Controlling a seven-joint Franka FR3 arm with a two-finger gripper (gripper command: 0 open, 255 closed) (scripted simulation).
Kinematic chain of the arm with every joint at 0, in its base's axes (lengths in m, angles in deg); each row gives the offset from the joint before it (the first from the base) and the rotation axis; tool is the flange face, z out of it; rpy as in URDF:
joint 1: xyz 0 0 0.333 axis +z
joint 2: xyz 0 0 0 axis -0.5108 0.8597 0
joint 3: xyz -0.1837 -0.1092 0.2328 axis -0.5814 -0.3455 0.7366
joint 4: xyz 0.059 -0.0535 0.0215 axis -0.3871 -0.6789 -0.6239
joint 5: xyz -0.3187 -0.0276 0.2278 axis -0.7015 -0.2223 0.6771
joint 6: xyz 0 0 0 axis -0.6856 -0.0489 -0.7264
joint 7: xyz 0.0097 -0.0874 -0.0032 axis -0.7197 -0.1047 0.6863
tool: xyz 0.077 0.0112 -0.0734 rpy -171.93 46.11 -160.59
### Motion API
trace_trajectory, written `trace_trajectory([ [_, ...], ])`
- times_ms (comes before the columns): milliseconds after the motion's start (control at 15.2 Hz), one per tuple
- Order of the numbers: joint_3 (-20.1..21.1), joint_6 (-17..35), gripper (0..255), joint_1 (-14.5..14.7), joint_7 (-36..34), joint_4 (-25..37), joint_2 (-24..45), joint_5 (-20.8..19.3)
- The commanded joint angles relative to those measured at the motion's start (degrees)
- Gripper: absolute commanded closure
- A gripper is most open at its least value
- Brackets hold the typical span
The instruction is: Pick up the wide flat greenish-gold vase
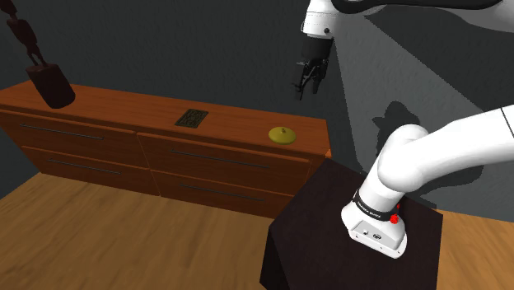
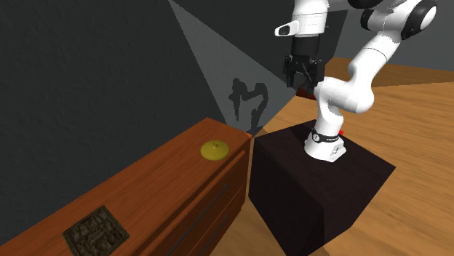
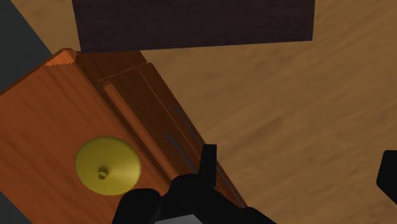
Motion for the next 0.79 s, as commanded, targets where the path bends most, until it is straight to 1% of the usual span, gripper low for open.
trace_trajectory([
  [0, 0.00, 0.00, 0, 0.00, 0.00, 0.00, 0.00, 0.00],
  [330, -2.85, 8.29, 0, -1.45, 5.01, -4.71, 3.54, -3.22],
  [726, -6.41, 18.87, 0, -3.32, 10.60, -7.90, 10.54, -6.66],
])
